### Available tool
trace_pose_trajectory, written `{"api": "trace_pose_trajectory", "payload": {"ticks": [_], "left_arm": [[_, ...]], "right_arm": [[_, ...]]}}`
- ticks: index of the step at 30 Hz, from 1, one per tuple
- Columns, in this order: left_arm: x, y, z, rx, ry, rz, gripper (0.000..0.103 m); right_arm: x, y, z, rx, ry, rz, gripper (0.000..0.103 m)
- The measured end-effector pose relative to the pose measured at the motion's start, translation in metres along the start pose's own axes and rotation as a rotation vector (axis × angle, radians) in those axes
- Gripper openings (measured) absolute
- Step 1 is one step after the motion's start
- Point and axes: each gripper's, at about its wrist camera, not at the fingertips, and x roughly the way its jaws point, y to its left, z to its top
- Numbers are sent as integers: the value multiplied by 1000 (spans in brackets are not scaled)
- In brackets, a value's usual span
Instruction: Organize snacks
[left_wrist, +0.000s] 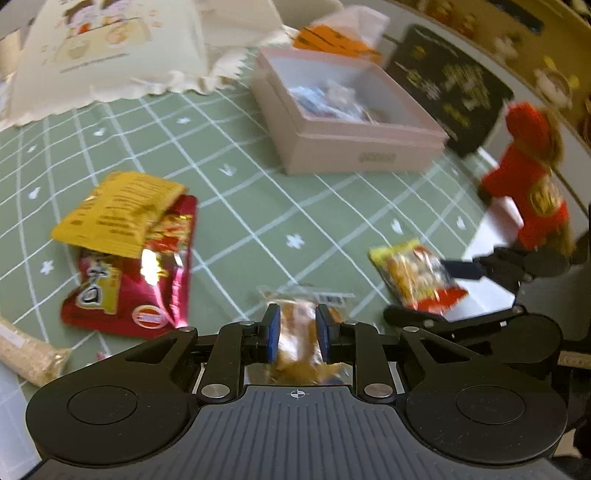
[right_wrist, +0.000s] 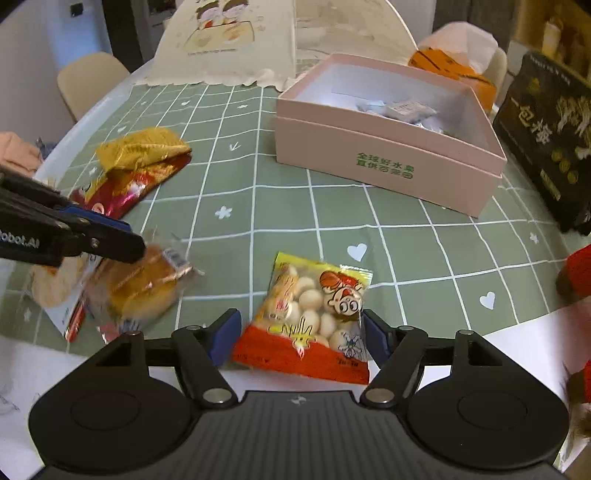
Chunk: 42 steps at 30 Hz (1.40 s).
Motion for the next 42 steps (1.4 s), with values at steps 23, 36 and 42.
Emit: {"api": "trace_pose_trajectory", "payload": {"ticks": [23, 36, 42], "left_arm": [[16, -53, -16, 292, 47, 123, 70], [23, -16, -10, 75, 53, 88, 70], [24, -21, -10, 102, 33, 92, 64]], "right_arm": [[-1, -23, -10, 153, -41, -114, 84], [3, -27, -7, 114, -50, -86, 86], [-2, -29, -3, 101, -67, -44, 63]]}}
